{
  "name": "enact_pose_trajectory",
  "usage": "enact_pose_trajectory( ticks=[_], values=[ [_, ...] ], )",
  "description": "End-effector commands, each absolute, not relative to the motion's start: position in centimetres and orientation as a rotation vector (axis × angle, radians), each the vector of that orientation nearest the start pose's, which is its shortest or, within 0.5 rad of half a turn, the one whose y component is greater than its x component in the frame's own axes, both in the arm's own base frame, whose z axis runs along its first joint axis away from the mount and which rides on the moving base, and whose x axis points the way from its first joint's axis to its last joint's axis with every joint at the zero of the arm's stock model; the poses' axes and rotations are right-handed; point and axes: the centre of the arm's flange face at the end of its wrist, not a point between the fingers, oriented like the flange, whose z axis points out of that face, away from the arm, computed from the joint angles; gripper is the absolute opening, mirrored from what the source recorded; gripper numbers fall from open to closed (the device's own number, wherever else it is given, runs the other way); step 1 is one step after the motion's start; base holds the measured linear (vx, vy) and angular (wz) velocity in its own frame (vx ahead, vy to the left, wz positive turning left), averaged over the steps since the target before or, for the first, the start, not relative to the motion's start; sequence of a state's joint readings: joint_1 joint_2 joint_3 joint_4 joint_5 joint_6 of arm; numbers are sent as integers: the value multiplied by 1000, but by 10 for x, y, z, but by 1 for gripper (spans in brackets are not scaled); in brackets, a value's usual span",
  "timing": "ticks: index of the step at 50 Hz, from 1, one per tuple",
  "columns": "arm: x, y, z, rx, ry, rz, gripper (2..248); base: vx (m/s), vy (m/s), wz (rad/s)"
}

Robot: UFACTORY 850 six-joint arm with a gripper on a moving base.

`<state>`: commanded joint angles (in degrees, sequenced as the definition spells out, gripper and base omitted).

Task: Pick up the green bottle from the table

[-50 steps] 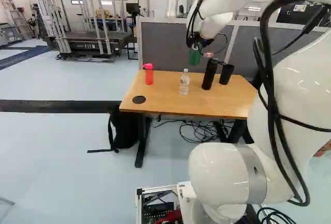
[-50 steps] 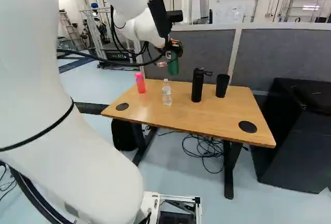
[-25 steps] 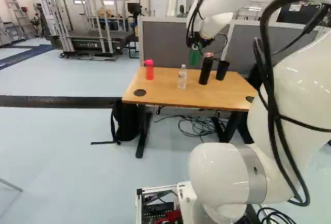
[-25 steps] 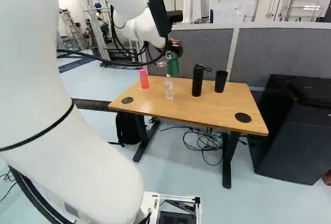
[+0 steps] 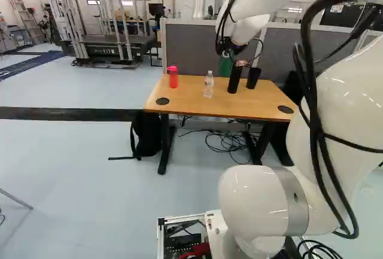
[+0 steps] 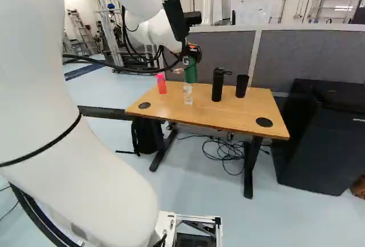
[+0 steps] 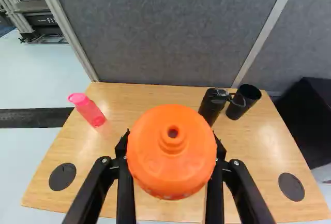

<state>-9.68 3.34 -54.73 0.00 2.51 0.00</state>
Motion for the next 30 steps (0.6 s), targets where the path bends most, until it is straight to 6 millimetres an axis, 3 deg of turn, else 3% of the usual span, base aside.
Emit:
enact_pose_trajectory(
  ticks=[30],
  values=[
    [483,-83,610,-2778,237,-1625,121,-29,0,1]
  ],
)
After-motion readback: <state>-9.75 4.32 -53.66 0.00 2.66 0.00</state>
